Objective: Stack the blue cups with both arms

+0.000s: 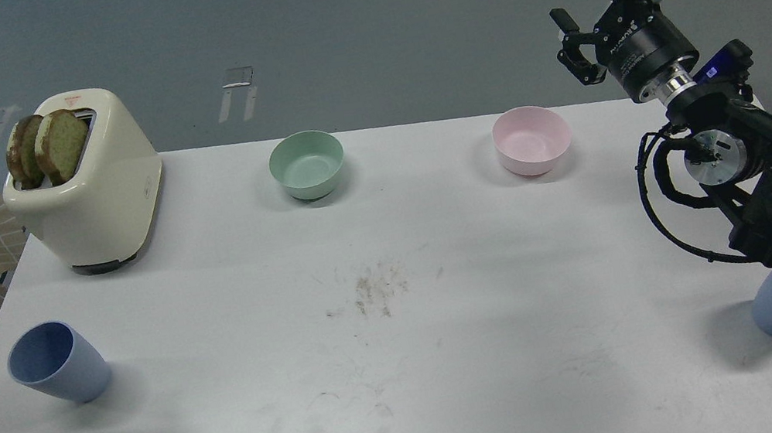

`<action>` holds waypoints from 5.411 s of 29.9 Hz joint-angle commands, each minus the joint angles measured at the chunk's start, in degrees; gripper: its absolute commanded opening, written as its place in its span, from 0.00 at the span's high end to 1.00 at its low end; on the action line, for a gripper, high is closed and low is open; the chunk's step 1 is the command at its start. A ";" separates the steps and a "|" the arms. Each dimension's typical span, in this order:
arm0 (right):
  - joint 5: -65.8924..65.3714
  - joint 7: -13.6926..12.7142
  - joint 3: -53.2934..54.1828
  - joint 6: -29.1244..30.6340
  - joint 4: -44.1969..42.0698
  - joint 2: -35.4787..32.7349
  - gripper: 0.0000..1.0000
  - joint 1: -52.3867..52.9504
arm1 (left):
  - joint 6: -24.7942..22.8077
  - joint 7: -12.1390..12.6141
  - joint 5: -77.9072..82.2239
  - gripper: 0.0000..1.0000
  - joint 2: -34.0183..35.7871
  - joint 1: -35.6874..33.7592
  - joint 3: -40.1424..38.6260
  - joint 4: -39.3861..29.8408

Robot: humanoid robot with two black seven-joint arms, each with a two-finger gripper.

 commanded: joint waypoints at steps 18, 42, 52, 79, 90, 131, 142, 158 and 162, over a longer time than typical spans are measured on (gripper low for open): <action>-0.08 0.00 0.00 0.00 0.10 -0.09 0.00 -0.45 | 4.59 0.01 0.26 0.03 -12.83 0.17 10.70 12.00; -0.17 0.00 -0.09 0.00 0.01 -0.09 0.00 -0.89 | 5.56 0.01 0.26 1.00 -16.43 2.19 10.97 13.76; -0.17 0.00 -0.62 0.00 0.10 -0.09 0.00 -1.07 | 5.56 0.01 0.43 1.00 -15.82 2.02 10.79 14.29; -0.79 -0.09 -8.96 0.00 0.18 -1.23 0.00 19.31 | -10.26 0.01 10.98 1.00 -27.04 -35.33 9.82 -1.80; -0.44 -0.09 -12.48 0.00 -0.61 -1.05 0.00 26.44 | -14.31 0.01 16.16 1.00 -47.62 -35.60 10.18 5.84; -0.44 -0.09 -14.06 0.00 -0.52 -1.23 0.00 24.42 | -18.17 0.01 26.63 0.37 -78.66 -35.16 18.09 28.96; -0.44 -0.09 -14.24 0.00 -0.52 -2.81 0.00 24.42 | -19.93 0.01 19.25 0.05 -73.39 -40.51 17.38 27.30; -0.96 -0.18 -29.79 0.00 20.47 -28.72 0.00 21.69 | -20.86 0.01 -38.38 0.04 -49.84 -43.61 9.92 26.76; -4.20 -0.27 -33.92 0.00 27.95 -38.39 0.00 21.69 | -20.86 0.01 -50.79 0.04 -47.55 -38.07 6.14 27.64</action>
